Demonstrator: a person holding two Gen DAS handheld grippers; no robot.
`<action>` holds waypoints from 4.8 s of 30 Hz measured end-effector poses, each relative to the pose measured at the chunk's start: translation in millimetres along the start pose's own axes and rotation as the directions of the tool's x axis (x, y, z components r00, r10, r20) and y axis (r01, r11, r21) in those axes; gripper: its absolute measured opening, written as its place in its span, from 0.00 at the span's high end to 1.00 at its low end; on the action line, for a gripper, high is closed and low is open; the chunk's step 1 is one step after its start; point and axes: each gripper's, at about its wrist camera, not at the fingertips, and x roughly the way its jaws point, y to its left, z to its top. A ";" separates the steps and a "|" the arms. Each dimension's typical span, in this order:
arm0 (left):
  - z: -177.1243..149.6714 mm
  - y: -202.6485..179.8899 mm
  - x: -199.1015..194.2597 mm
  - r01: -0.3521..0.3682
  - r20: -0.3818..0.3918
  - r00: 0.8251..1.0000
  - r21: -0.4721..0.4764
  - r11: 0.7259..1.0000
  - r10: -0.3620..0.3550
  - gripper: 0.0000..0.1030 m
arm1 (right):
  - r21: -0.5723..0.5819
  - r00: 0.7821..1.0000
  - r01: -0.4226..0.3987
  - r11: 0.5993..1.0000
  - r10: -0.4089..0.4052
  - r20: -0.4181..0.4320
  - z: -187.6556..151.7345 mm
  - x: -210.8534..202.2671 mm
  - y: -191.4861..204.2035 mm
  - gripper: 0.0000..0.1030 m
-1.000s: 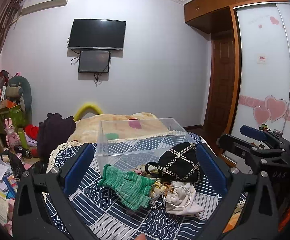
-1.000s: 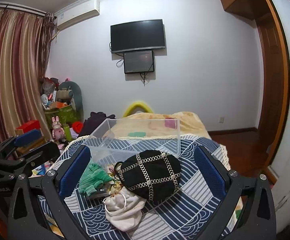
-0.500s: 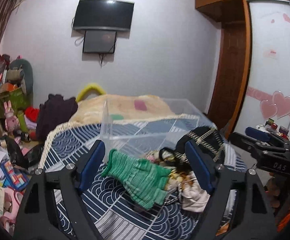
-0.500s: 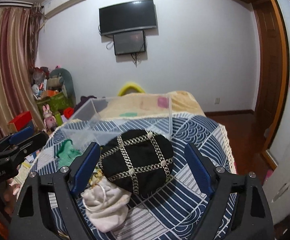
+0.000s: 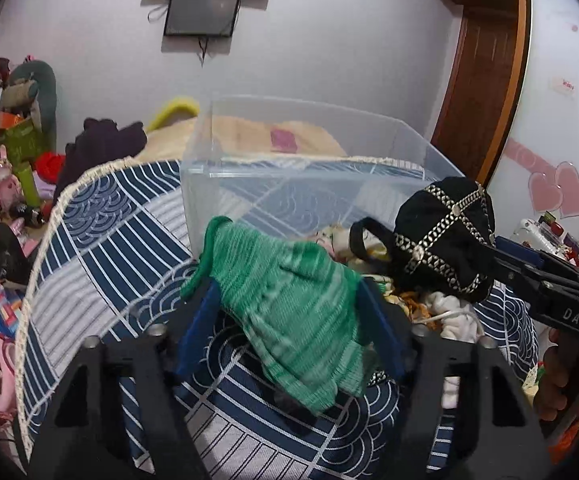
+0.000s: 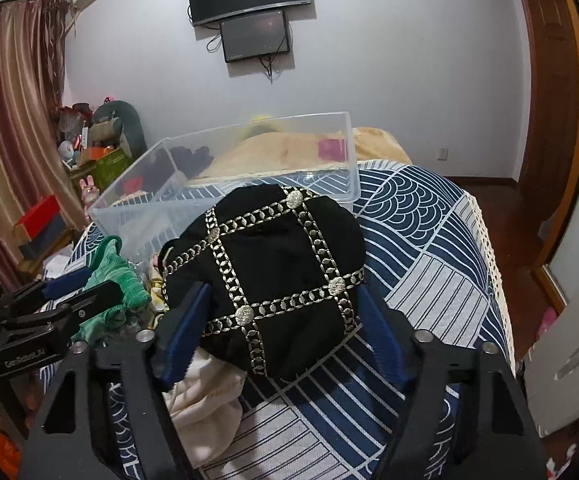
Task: Organize soft objects
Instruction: 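Grasp and lift the black chain bag with the right tool while the left tool grasps the green knit sock, then lower both held items into the clear box while both tools open to release, then grasp the yellow ball with the right tool while the left tool grasps the clear bag of grey knit, then carry both items over the clear box while both tools open to drop them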
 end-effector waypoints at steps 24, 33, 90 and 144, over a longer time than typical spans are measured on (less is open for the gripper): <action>26.8 -2.2 -66.1 -0.001 0.178 0.984 0.037 0.999 -0.006 0.94 | -0.021 0.984 -0.027 0.999 0.030 0.176 29.7 -54.9 1.0 0.90; 60.9 -1.4 -64.6 0.010 0.217 0.976 0.057 0.998 -0.022 0.94 | -0.029 0.971 -0.037 0.999 0.043 0.235 65.6 -56.0 2.6 0.90; 70.6 -6.1 -28.1 -0.085 0.116 0.991 0.104 0.991 0.073 0.01 | -0.077 0.994 -0.004 0.997 0.012 0.107 63.7 -20.1 4.9 0.30; 47.2 -15.5 -57.2 -0.003 0.166 0.986 0.102 0.995 -0.014 0.63 | -0.049 0.988 -0.019 0.999 0.026 0.154 54.0 -33.9 -3.5 0.64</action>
